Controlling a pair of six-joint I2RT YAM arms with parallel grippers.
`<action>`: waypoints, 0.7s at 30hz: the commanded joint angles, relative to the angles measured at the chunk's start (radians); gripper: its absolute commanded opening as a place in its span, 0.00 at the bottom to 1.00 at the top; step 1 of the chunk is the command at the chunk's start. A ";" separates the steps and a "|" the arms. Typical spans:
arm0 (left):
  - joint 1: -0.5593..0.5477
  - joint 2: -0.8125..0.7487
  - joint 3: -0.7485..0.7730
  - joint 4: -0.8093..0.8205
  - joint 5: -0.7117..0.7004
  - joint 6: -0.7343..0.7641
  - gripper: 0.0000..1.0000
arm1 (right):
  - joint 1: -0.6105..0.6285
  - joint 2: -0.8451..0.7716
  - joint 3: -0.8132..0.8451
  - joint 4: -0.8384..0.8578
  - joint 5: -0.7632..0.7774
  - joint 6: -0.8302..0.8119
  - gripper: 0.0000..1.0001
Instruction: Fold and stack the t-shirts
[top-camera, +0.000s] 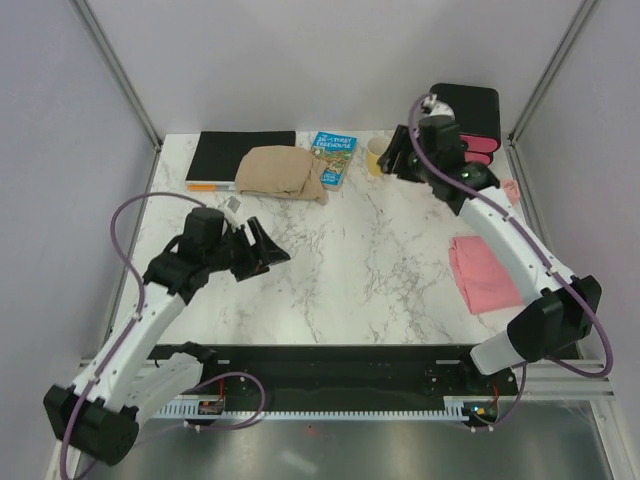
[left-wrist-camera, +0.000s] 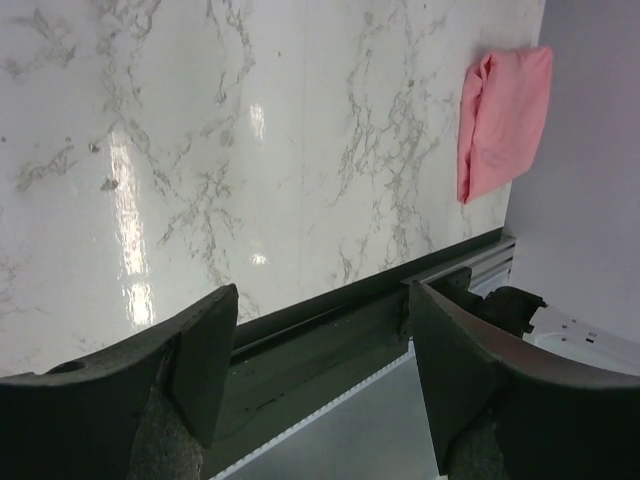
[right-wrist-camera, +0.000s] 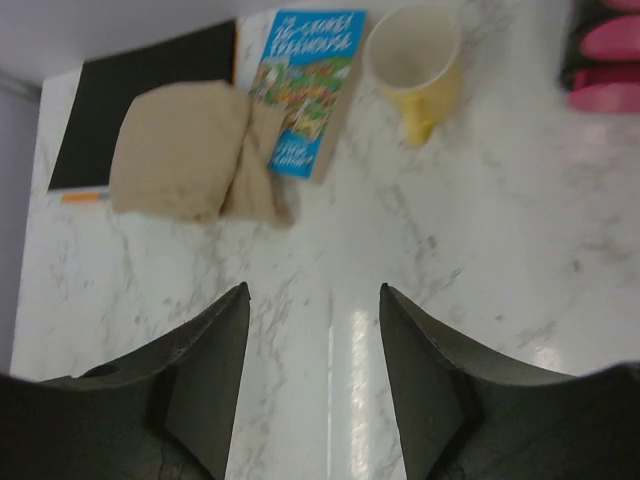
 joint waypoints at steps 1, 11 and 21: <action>0.025 0.269 0.316 0.091 0.005 0.107 0.76 | -0.136 0.068 0.139 -0.096 0.087 -0.113 0.63; 0.030 0.704 0.807 0.112 0.173 0.033 0.66 | -0.359 0.439 0.638 -0.101 0.101 -0.219 0.63; 0.030 0.626 0.655 0.115 0.170 0.104 0.56 | -0.488 0.709 0.815 0.169 0.047 -0.178 0.61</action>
